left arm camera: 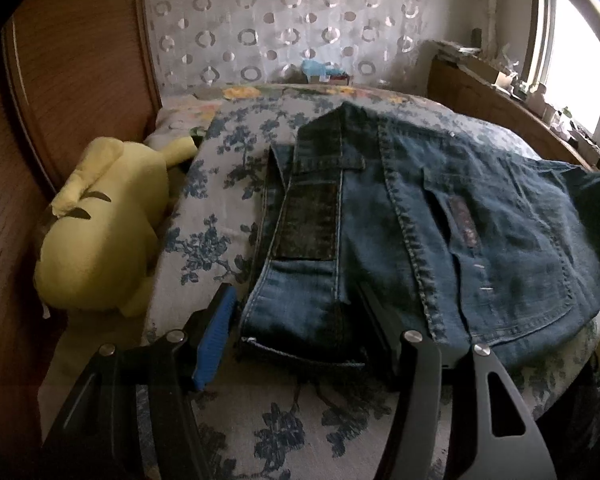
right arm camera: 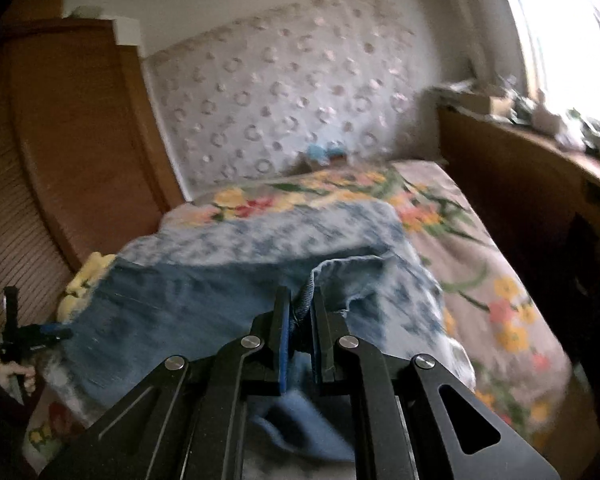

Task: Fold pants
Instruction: 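Grasp the jeans leg with the right gripper and lift it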

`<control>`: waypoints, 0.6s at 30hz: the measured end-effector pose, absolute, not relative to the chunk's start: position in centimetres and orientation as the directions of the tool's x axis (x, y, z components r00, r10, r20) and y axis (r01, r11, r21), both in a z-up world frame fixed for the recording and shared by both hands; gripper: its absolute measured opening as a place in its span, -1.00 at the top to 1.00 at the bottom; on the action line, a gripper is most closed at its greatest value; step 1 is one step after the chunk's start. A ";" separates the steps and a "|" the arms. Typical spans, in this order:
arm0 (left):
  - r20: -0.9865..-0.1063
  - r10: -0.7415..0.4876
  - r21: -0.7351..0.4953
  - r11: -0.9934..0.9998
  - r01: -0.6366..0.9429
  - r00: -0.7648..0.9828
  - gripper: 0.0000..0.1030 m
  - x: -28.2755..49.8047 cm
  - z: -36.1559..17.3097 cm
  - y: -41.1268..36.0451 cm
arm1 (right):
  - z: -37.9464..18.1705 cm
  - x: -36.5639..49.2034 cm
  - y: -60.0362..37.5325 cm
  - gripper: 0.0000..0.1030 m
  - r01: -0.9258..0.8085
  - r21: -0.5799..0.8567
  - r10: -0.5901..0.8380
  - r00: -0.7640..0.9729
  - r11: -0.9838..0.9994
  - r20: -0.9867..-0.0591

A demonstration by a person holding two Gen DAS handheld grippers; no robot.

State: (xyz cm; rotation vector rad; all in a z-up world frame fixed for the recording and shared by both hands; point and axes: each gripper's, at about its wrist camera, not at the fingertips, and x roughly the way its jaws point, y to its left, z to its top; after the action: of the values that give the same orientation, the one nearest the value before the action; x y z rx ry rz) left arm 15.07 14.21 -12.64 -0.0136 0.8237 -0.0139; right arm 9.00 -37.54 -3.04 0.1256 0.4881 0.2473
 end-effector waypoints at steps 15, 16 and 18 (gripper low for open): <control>-0.610 -0.069 -0.031 0.998 0.063 0.789 -0.19 10.0 -6.2 13.5 | 3.7 10.2 -19.1 0.85 -0.595 0.102 0.587 0.725 0.797 -0.359; -0.606 -0.072 -0.031 0.997 0.067 0.792 -0.19 9.8 -6.0 13.4 | 3.9 10.1 -18.4 0.85 -0.609 0.097 0.598 0.716 0.787 -0.360; -0.600 -0.085 -0.038 0.996 0.078 0.795 -0.19 9.6 -5.8 13.2 | 3.8 10.0 -17.4 0.84 -0.616 0.077 0.596 0.713 0.784 -0.369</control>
State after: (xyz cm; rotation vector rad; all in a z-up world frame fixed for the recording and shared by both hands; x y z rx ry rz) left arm 9.60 13.22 -5.79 -0.0116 0.6453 -0.0873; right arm 10.05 -17.43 3.82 -0.0526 0.3905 0.6718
